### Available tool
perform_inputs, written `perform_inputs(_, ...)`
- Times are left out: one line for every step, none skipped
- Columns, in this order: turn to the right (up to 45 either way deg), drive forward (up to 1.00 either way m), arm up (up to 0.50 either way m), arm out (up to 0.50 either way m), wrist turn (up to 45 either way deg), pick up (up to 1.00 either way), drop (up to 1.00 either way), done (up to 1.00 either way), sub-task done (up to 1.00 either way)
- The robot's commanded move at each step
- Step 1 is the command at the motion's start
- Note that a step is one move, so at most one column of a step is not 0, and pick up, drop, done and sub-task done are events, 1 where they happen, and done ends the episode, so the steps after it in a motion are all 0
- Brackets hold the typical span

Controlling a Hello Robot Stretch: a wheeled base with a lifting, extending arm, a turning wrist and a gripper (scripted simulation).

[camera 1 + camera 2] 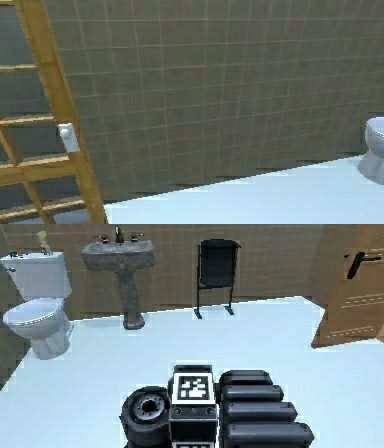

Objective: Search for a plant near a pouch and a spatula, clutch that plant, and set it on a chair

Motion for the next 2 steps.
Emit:
perform_inputs(-45.0,0.0,0.0,0.0,0.0,0.0,0.0,0.0,0.0)
perform_inputs(-45.0,0.0,0.0,0.0,0.0,0.0,0.0,0.0,0.0)
